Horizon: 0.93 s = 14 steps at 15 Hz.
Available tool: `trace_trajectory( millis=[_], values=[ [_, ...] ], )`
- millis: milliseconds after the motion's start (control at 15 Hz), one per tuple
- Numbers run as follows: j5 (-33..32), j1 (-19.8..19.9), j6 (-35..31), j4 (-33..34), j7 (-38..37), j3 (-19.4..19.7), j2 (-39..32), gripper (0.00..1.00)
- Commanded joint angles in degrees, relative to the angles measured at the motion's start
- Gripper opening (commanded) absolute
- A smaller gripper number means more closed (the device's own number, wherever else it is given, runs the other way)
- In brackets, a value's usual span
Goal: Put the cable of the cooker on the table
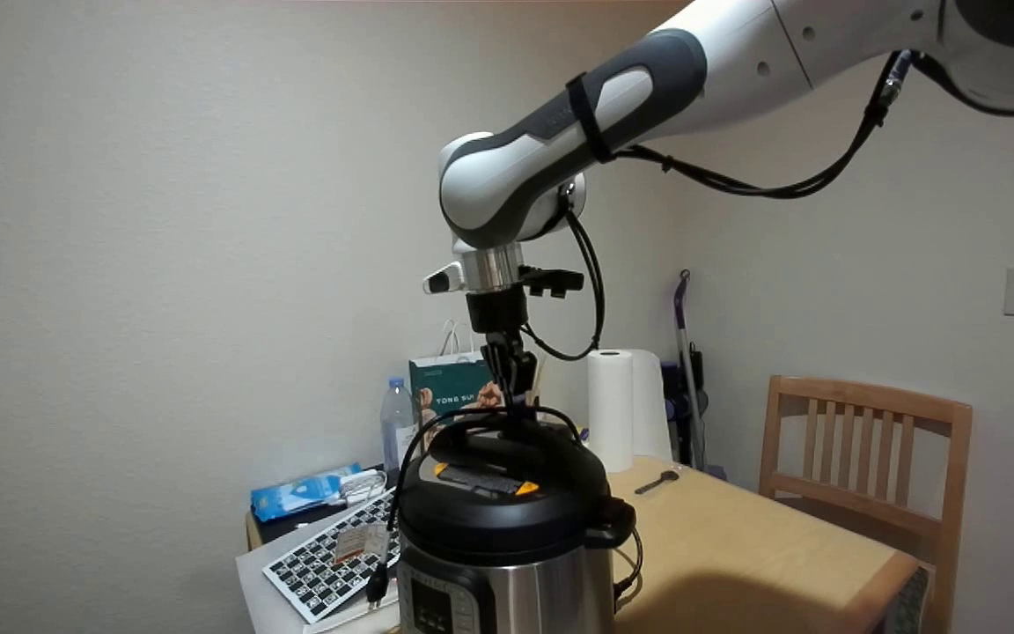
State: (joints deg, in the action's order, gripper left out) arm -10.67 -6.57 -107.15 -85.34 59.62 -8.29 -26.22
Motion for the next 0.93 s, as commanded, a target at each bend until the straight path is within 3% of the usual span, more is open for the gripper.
trace_trajectory(
  millis=[0,600,867],
  values=[
    [-1.28,-0.58,-0.22,-0.98,-6.09,1.15,2.34,0.00],
    [-7.32,-0.41,1.17,-9.50,-32.20,4.26,10.57,0.02],
    [-3.57,2.47,5.24,-15.74,-38.64,5.53,14.05,0.02]
  ],
)
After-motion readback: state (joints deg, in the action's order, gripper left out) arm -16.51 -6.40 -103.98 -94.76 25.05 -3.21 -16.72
